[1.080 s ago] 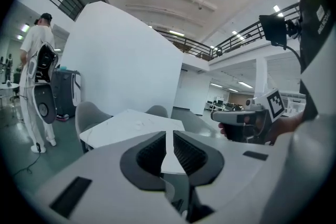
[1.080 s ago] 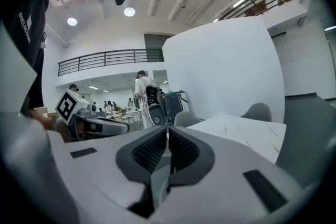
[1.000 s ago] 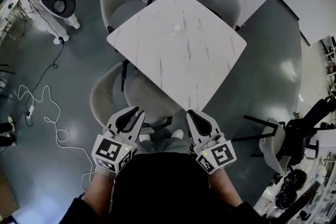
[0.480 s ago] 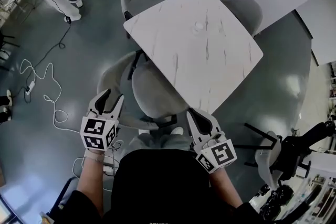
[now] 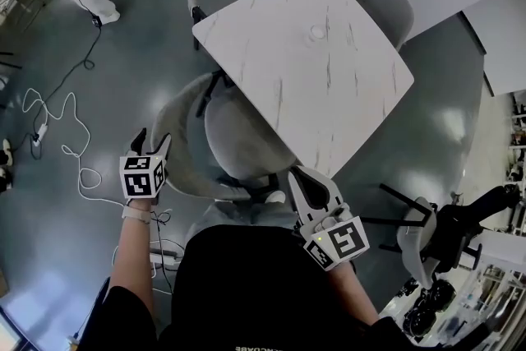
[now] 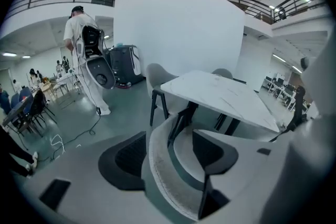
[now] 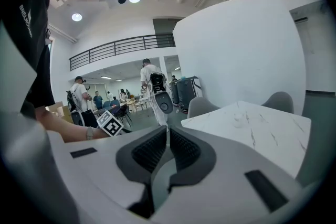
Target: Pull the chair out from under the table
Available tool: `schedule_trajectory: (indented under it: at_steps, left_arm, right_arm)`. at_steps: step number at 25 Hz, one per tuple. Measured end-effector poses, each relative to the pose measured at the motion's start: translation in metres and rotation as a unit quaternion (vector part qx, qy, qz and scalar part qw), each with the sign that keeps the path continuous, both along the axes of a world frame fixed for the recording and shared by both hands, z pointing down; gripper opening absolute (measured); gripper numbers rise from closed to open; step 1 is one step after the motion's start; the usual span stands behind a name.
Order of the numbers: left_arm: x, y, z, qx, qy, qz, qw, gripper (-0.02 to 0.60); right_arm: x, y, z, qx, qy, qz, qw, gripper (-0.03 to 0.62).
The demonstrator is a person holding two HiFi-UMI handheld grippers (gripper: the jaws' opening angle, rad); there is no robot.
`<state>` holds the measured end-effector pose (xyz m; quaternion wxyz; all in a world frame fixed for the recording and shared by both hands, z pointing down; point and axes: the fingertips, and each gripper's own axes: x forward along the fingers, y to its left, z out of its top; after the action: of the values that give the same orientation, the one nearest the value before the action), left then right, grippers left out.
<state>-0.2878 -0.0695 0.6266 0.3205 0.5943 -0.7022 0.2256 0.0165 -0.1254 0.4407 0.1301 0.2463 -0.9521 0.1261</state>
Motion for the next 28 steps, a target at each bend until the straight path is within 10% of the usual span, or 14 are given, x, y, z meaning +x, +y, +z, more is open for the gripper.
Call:
schedule_trajectory:
  at_steps: [11, 19, 28]
  left_arm:
    - [-0.021, -0.012, 0.092, -0.106, 0.016, 0.02, 0.994, 0.264]
    - [-0.014, -0.009, 0.125, -0.187, 0.097, 0.046, 0.9764, 0.172]
    - [-0.013, -0.004, 0.133, -0.208, 0.134, 0.026, 0.9687, 0.15]
  right_arm:
    - [0.01, 0.0, 0.008, -0.008, 0.019, 0.041, 0.999, 0.015]
    - [0.023, 0.007, 0.011, -0.009, 0.026, 0.061, 0.998, 0.015]
    - [0.031, 0.017, 0.011, -0.01, 0.022, 0.06, 0.998, 0.015]
